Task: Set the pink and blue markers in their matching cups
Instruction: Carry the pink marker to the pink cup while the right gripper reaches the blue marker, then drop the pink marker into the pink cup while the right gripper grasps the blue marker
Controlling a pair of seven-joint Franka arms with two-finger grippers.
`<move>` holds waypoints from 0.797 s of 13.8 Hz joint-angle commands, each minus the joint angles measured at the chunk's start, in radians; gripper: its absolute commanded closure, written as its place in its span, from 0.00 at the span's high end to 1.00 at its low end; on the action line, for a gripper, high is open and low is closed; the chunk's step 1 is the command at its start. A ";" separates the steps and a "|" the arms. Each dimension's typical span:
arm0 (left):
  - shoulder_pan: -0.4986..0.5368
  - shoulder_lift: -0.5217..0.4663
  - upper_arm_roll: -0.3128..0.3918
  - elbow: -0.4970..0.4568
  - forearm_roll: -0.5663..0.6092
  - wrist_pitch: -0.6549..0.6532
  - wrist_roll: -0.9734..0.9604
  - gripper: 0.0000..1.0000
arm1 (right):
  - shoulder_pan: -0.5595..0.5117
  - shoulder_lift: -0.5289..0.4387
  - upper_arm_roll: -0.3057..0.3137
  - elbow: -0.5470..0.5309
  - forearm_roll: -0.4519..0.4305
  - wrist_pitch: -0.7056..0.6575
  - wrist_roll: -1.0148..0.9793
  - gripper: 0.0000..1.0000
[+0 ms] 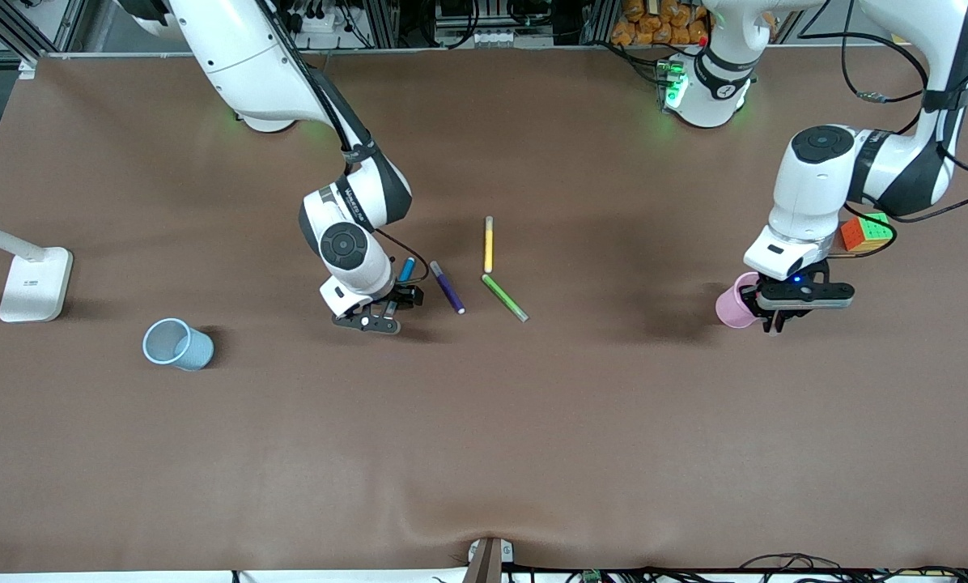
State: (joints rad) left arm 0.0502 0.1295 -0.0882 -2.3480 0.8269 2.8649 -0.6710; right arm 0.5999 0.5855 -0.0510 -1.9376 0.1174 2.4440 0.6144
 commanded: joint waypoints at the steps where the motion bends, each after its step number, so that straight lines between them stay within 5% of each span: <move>1: 0.010 0.009 -0.004 -0.004 0.021 0.022 -0.016 1.00 | 0.008 -0.012 -0.004 -0.012 -0.004 0.004 0.021 0.12; 2: 0.010 0.006 -0.004 -0.004 0.021 0.022 -0.013 1.00 | 0.008 -0.012 -0.004 -0.012 -0.004 0.004 0.021 0.00; 7: 0.010 -0.016 -0.004 0.013 0.021 0.019 -0.010 1.00 | 0.001 -0.029 -0.004 -0.008 -0.004 -0.016 -0.005 0.00; 11: 0.010 -0.008 -0.004 0.041 0.020 0.011 -0.009 1.00 | -0.041 -0.076 -0.009 0.017 -0.004 -0.059 -0.227 0.00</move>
State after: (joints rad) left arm 0.0511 0.1309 -0.0881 -2.3215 0.8269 2.8757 -0.6713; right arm 0.5917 0.5542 -0.0630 -1.9226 0.1165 2.4241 0.4936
